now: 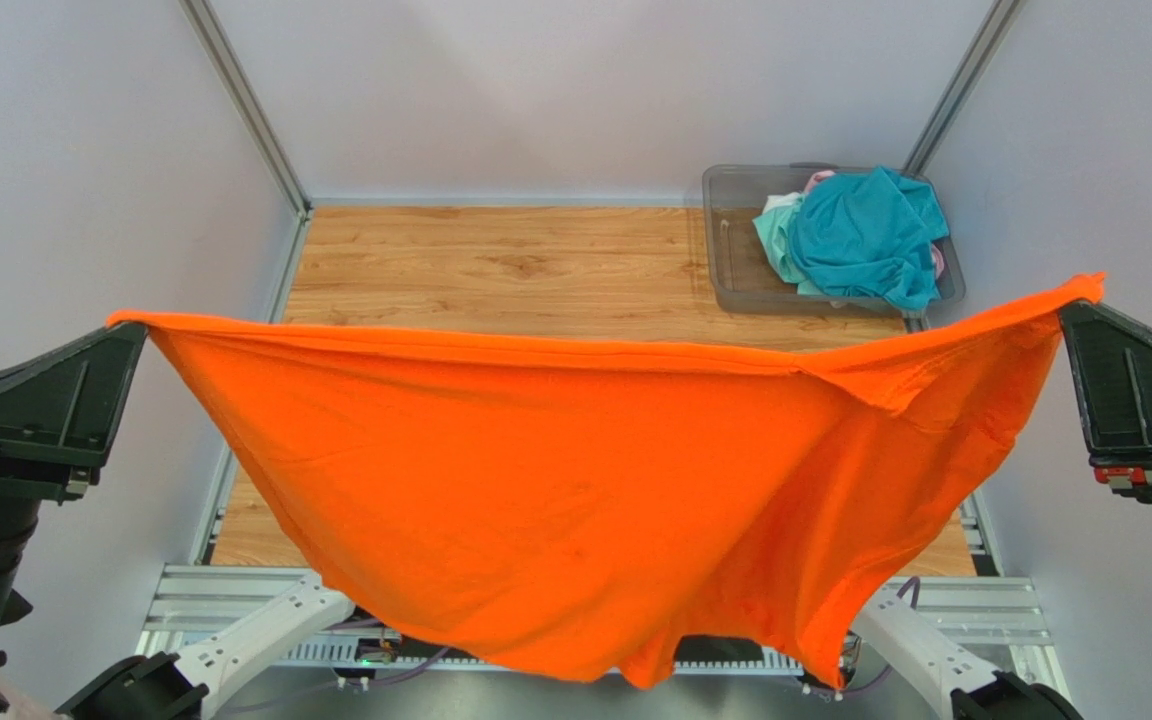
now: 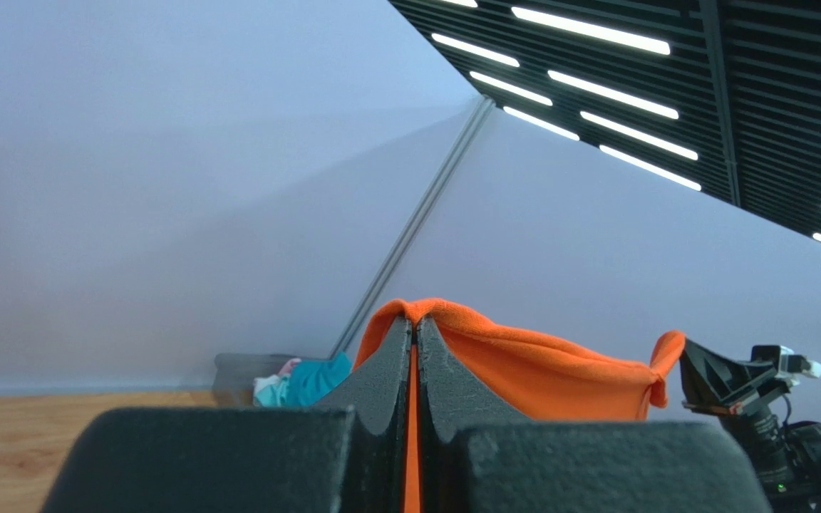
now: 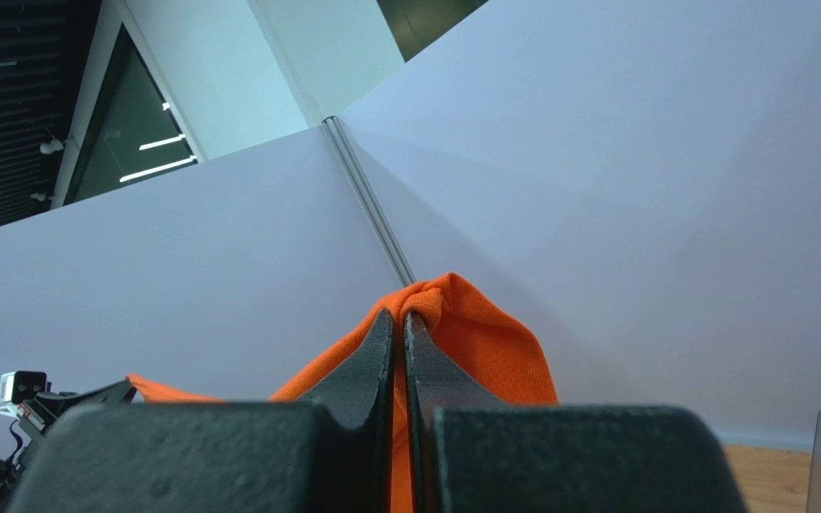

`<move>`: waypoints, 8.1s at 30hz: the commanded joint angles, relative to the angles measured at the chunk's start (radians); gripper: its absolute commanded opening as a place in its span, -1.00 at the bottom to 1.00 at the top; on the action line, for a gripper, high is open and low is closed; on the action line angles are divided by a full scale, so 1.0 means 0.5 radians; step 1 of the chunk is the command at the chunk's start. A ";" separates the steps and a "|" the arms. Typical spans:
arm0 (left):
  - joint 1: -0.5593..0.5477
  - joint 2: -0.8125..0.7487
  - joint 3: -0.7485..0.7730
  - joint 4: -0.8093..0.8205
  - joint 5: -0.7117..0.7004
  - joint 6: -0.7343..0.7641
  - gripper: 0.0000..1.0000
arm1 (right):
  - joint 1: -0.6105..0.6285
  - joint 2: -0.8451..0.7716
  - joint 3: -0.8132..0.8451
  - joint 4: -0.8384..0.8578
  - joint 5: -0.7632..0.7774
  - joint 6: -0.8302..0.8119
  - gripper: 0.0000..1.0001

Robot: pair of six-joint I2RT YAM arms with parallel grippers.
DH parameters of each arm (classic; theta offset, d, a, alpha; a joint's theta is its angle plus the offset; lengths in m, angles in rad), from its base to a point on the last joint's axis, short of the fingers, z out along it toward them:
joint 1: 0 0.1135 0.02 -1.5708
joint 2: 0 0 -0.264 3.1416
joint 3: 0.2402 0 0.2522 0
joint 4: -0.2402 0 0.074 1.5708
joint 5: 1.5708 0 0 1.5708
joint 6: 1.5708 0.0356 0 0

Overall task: Fold and stack the t-shirts
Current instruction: Flatten the tshirt out, then fold the tshirt

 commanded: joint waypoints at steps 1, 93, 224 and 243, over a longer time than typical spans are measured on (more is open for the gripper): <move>0.000 0.055 -0.059 -0.030 -0.134 0.116 -1.00 | 0.000 0.100 -0.037 0.022 -0.011 -0.086 -1.00; 1.012 1.804 -2.299 0.669 0.292 -0.009 0.99 | -0.227 1.348 -2.820 1.188 0.054 0.076 1.00; 0.859 1.583 -1.853 -0.015 0.243 -0.104 0.99 | 0.310 1.752 -1.432 0.322 0.333 -0.151 1.00; 0.619 1.107 -2.492 -0.254 -0.220 -0.506 0.99 | 0.494 1.075 -2.875 1.225 0.035 0.134 1.00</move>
